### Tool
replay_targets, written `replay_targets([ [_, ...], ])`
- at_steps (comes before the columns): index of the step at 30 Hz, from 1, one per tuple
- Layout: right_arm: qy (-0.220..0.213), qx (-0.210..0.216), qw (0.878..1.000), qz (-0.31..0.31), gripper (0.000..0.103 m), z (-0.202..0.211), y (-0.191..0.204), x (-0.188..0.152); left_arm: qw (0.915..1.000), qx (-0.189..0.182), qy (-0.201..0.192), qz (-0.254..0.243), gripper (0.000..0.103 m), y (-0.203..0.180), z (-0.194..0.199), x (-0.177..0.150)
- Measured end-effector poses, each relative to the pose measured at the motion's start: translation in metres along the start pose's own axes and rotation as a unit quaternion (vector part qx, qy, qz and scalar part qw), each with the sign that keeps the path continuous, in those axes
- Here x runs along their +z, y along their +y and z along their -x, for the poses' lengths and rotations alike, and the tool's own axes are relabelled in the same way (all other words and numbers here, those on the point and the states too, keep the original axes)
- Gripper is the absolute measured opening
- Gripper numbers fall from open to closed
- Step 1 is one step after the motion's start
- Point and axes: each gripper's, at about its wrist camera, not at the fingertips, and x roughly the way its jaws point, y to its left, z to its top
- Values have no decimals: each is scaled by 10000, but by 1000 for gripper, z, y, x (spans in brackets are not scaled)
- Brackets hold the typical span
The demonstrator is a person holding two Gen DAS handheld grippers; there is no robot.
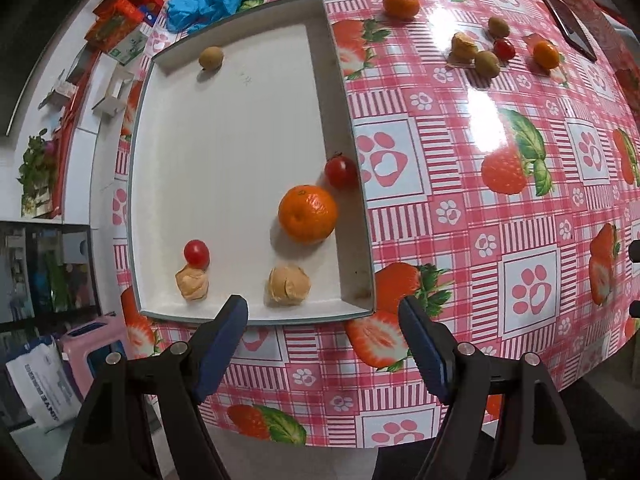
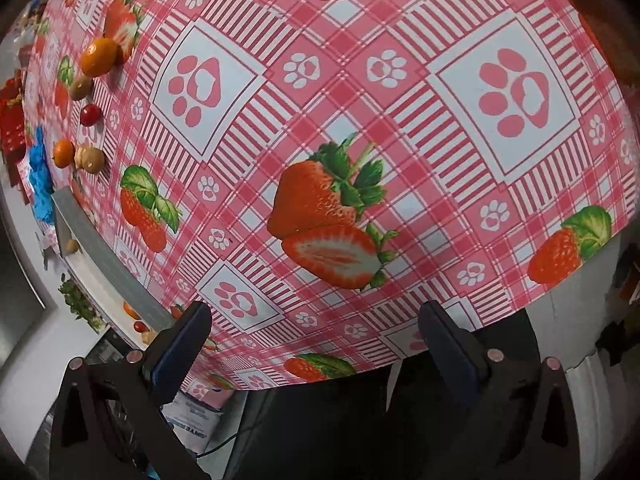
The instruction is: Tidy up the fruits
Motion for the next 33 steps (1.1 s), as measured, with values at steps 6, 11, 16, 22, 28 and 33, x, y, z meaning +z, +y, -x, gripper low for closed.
replay_targets([
  [6, 39, -77, 9999, 65, 103, -4, 6, 0, 10000, -32, 34, 34, 79, 9, -6, -1],
  [11, 61, -141, 9998, 107, 103, -7, 8, -2, 9999, -45, 76, 61, 79, 13, -9, -2],
  [16, 66, -167, 9998, 121, 103, -9, 11, -3, 9998, -70, 114, 114, 79, 17, -12, -3],
  [22, 73, -171, 9998, 116, 103, -7, 8, -2, 9999, -55, 109, 76, 79, 13, -14, -6],
  [28, 84, -155, 9998, 86, 103, -8, 4, -3, 9999, -59, 112, 33, 79, 7, -14, -7],
  [33, 85, -130, 9999, 38, 103, -6, 0, -3, 9999, -59, 108, -9, 79, 3, -13, -7],
])
